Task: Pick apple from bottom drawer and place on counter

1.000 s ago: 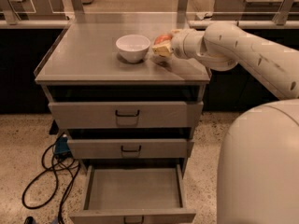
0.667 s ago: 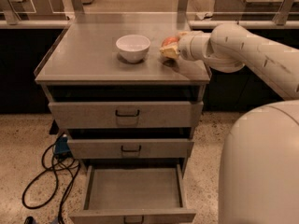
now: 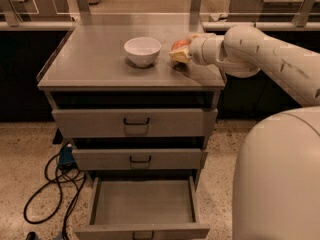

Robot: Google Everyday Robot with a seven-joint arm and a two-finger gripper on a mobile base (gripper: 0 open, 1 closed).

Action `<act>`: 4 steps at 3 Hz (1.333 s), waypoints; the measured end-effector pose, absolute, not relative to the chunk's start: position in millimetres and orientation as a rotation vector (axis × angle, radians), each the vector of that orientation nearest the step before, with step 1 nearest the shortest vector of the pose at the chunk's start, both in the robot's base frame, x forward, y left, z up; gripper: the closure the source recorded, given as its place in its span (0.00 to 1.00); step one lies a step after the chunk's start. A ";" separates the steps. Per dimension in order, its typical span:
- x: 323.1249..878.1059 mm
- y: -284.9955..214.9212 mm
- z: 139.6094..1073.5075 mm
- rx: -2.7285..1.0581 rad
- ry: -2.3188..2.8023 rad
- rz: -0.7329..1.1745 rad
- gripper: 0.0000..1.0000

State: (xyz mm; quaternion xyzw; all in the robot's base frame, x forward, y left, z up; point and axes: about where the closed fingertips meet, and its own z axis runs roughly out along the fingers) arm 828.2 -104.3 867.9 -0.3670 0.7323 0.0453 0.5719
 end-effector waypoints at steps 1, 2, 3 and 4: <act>828.2 -104.3 867.9 -0.861 1.717 0.106 0.34; 828.2 -104.2 867.9 -0.861 1.717 0.106 0.11; 828.2 -104.2 867.9 -0.861 1.717 0.106 0.00; 828.2 -104.2 867.9 -0.861 1.717 0.106 0.00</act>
Offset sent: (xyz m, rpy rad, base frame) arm 0.0000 0.0000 0.0000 0.0000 0.0000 0.0000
